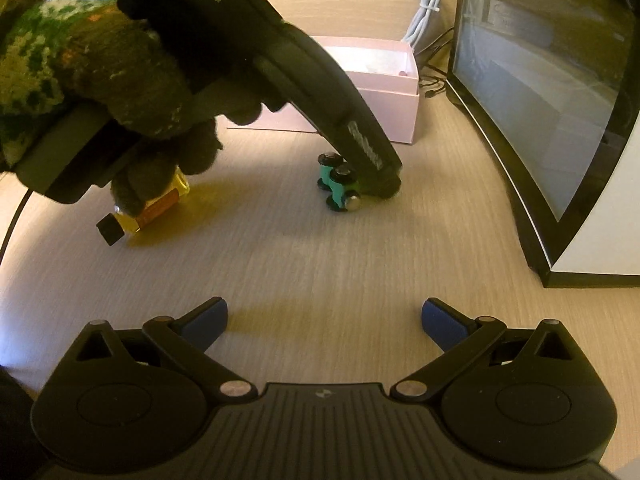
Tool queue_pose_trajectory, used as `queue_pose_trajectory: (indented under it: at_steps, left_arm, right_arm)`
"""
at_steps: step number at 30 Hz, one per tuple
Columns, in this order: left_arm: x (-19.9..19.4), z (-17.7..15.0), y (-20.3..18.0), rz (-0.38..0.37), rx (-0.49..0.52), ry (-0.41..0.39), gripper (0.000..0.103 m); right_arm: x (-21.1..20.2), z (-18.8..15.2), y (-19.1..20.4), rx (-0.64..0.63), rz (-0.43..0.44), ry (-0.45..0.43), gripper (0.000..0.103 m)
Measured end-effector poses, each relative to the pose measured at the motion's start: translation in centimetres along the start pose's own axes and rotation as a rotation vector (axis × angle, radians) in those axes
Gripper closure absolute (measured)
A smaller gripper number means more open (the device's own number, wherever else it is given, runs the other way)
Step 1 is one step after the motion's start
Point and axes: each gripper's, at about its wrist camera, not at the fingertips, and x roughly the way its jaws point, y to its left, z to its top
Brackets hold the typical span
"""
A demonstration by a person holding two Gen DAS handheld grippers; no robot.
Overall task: Organize rigid objects
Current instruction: 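Grasp the green-purple toy car with the left gripper and lift it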
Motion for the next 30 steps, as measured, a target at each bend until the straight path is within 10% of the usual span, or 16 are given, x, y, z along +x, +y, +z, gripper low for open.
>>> queue_pose_trajectory:
  at_steps: [12, 22, 30]
  left_arm:
    - [-7.6, -3.4, 5.6, 0.078, -0.279, -0.133, 0.091]
    - [-4.4, -0.6, 5.0, -0.051, -0.534, 0.001, 0.086]
    - [-0.3, 2.0, 1.7, 0.126, -0.436, 0.138, 0.085]
  right_arm:
    - [1.2, 1.6, 0.0, 0.017, -0.008, 0.012, 0.001]
    - [1.1, 1.3, 0.2, 0.022, -0.019, 0.003, 0.001]
    - [0.9, 0.8, -0.7, -0.027, 0.029, -0.028, 0.001]
